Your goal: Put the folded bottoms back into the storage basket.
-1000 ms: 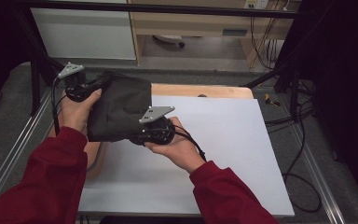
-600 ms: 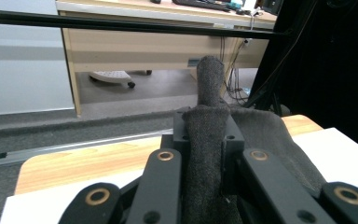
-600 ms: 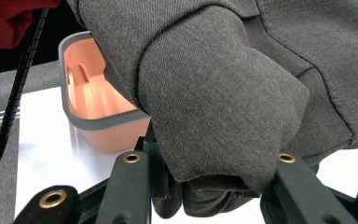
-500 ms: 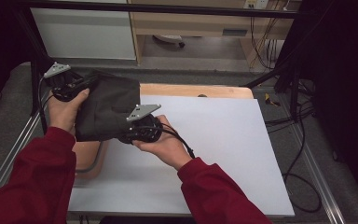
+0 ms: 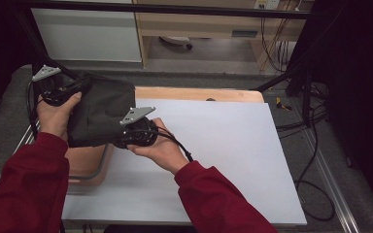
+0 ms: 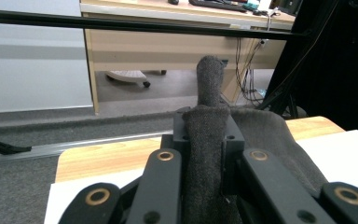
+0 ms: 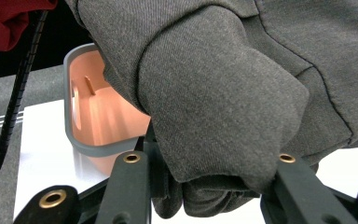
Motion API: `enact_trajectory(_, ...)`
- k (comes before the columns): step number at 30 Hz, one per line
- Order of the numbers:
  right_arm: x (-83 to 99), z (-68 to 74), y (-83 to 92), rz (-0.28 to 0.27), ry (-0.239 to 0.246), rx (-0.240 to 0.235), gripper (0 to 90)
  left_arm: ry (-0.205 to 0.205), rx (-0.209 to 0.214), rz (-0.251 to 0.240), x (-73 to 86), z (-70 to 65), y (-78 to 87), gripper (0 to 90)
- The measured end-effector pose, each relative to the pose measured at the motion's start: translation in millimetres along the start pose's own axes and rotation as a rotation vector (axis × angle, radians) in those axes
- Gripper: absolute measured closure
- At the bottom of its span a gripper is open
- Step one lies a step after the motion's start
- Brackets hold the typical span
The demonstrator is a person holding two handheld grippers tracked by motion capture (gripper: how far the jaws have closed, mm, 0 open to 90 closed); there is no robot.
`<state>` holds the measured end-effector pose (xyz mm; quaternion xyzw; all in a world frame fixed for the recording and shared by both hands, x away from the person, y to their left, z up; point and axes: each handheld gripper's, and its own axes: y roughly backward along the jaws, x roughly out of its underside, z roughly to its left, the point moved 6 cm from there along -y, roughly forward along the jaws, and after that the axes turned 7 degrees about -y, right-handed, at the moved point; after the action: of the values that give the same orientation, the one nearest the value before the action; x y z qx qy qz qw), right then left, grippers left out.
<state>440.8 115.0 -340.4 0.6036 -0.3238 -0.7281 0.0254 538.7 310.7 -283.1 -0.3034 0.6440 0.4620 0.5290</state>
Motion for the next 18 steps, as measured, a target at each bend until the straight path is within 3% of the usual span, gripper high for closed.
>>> enact_trajectory(18, -7.7, 9.3, -16.8, -0.008, 0.009, -0.011, 64.1, -0.004, -0.028, 0.005, 2.6, 18.3, 11.4, 81.8)
